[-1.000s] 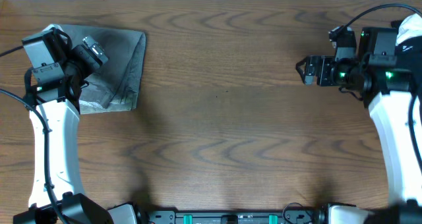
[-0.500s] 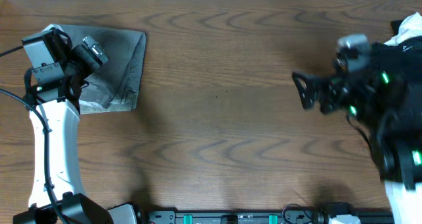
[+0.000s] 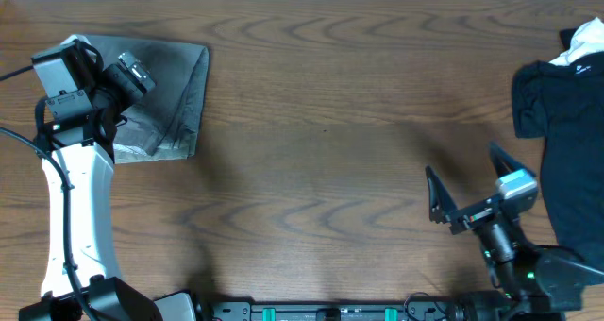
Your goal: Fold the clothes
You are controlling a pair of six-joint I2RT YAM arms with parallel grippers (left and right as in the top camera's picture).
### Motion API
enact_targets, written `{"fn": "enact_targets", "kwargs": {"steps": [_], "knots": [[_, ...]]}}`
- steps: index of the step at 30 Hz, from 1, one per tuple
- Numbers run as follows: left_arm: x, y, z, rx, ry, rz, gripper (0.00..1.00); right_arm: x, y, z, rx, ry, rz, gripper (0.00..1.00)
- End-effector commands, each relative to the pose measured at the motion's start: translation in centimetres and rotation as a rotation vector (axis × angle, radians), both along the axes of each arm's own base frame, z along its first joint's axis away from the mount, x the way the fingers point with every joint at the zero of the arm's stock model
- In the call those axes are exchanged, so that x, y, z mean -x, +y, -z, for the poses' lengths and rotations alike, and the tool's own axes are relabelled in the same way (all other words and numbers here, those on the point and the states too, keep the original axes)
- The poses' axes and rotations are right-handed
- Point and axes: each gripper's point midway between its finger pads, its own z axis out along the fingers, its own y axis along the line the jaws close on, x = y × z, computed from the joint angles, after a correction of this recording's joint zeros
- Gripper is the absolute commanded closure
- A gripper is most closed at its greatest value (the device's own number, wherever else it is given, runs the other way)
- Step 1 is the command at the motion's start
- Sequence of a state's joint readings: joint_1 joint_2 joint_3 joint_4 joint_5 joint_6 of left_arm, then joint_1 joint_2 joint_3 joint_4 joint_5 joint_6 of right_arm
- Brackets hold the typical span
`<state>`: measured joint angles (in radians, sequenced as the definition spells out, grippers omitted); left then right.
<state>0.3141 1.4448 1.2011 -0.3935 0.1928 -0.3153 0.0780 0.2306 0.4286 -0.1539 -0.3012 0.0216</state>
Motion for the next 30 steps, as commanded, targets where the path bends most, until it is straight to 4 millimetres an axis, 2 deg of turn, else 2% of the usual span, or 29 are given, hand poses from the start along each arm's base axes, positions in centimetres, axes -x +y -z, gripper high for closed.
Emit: {"fn": "enact_targets", "kwargs": {"steps": [1, 7, 12, 18, 24, 30], "knots": [[-0.2, 0.2, -0.3, 0.0, -0.006, -0.002, 0.02, -0.3, -0.5, 2.0, -0.013, -0.051, 0.036, 0.01], [-0.2, 0.2, -0.3, 0.0, -0.006, -0.002, 0.02, 0.2, -0.6, 4.4, -0.022, -0.125, 0.038, 0.01], [-0.2, 0.2, -0.3, 0.0, -0.006, -0.002, 0.02, -0.6, -1.2, 5.9, -0.024, -0.118, 0.072, 0.01], [-0.2, 0.2, -0.3, 0.0, -0.006, -0.002, 0.02, -1.5, -1.8, 9.0, -0.022, -0.062, 0.114, 0.01], [-0.2, 0.2, -0.3, 0.0, -0.006, -0.002, 0.02, -1.8, -2.7, 10.1, -0.021, -0.016, 0.169, 0.01], [-0.2, 0.2, -0.3, 0.0, -0.006, -0.002, 0.02, -1.9, -3.3, 12.7, 0.0, 0.086, 0.203, 0.01]]}}
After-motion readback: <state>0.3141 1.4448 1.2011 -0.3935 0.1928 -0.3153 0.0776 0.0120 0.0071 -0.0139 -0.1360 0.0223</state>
